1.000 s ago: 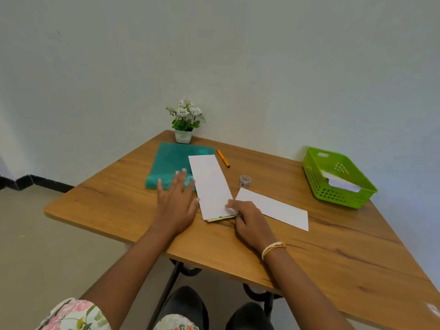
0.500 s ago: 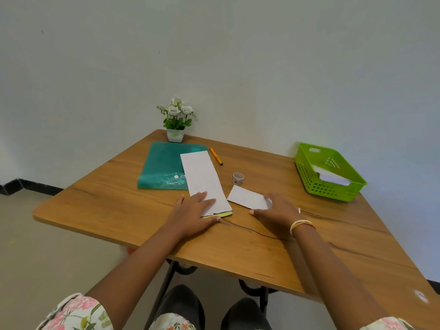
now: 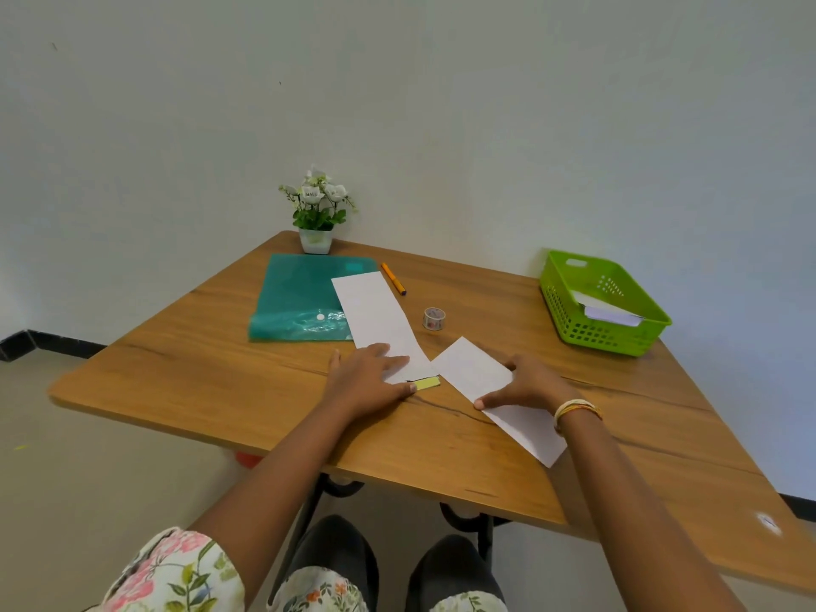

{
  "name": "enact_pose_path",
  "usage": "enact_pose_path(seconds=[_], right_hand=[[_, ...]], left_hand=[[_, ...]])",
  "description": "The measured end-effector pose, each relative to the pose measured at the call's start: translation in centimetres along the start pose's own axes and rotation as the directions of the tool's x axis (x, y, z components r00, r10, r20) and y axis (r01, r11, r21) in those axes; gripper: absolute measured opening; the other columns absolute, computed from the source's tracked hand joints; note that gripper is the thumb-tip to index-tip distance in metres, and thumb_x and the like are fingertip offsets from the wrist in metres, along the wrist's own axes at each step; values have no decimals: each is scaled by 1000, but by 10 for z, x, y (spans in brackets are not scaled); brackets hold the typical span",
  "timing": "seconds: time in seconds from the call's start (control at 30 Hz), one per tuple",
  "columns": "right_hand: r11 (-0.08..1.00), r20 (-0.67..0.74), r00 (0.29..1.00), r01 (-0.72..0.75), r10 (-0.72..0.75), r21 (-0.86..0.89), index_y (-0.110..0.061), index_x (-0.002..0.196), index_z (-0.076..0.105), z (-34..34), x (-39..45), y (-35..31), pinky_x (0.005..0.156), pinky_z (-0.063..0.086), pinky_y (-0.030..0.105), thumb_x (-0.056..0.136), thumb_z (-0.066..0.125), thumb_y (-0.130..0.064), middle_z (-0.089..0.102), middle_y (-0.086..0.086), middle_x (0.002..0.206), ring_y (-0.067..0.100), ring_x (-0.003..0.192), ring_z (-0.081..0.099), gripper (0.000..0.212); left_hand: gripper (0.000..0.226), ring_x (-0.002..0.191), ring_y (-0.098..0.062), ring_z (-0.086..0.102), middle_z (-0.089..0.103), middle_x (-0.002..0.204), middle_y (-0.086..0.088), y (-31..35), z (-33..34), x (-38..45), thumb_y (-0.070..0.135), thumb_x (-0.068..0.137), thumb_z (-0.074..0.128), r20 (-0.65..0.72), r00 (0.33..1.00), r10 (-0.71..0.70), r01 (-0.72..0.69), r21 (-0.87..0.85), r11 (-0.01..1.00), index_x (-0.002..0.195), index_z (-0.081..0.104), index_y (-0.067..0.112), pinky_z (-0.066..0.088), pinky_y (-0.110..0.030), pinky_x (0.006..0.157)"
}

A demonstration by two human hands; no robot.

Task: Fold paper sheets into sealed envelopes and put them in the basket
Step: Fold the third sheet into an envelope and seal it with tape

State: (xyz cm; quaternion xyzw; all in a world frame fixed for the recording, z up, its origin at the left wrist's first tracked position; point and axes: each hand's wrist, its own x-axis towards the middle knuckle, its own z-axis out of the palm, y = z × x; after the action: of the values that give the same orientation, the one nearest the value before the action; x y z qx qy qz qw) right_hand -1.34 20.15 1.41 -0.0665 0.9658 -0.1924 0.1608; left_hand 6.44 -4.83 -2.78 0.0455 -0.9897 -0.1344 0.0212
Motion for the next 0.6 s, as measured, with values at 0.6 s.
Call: enact_pose_path(seconds=[0.6], right_hand=[[892,23,997,54,-72,449,-23,83,65,-2,-30,19,58,46,23,76,76,-48,70,1,84,17,74,66,28]], left_hand=[[39,136,-15,35,44,146,13,9,0,-5,60,83,59,-123,990,-63,31,-247,968,119,62,44,7,-54,114]])
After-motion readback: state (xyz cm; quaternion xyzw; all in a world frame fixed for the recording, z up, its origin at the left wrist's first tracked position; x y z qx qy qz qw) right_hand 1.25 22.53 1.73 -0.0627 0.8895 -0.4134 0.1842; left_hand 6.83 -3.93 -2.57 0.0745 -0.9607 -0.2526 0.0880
